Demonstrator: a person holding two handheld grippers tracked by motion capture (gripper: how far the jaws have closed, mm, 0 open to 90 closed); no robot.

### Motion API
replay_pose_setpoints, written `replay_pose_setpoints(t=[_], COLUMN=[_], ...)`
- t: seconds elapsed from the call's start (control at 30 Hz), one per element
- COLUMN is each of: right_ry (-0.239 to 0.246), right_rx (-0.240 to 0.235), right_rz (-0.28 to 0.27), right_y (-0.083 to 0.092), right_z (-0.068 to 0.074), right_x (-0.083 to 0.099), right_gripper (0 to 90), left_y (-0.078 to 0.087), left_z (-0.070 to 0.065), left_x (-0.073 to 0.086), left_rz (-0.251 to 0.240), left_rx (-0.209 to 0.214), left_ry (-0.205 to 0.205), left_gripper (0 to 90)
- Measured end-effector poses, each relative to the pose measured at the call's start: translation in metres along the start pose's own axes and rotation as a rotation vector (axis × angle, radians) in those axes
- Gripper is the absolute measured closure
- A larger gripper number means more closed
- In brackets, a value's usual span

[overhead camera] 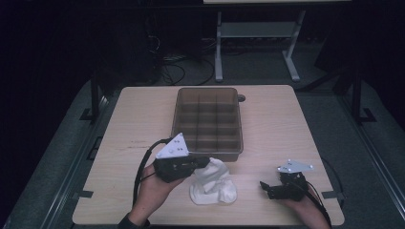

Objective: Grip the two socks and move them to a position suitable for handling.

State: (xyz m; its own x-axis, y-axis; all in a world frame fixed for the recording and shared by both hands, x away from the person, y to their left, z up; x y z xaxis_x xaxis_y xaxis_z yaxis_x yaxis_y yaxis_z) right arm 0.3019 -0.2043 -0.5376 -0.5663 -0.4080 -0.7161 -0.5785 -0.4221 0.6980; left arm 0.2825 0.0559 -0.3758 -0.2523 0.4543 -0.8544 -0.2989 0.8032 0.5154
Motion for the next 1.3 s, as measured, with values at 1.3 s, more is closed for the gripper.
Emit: replay_pose_setpoints(t=[1.3], right_ry=[0.006], right_rx=[-0.005], right_rz=[-0.002], right_y=[0.0], right_z=[0.0], right_x=[0.0], right_gripper=[9.4], left_y=[-0.039], left_z=[0.045], left_x=[0.094], left_rz=[0.153], left_rx=[-0.103], left_ry=[0.178], left_gripper=[87.3])
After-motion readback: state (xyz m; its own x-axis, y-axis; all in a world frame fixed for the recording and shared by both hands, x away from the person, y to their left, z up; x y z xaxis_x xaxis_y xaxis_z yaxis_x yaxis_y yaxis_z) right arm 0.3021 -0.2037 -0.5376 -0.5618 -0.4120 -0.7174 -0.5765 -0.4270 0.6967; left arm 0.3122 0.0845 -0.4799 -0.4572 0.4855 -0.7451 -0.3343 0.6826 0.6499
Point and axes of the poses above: each handheld gripper's, and its own axes: y roughly backward along the jaws, x roughly out of its underside, z roughly to its left, the point moved 8 cm from there along -y, roughly forward along the jaws, and after that the axes turned 2 degrees about y, right-handed, at the moved point
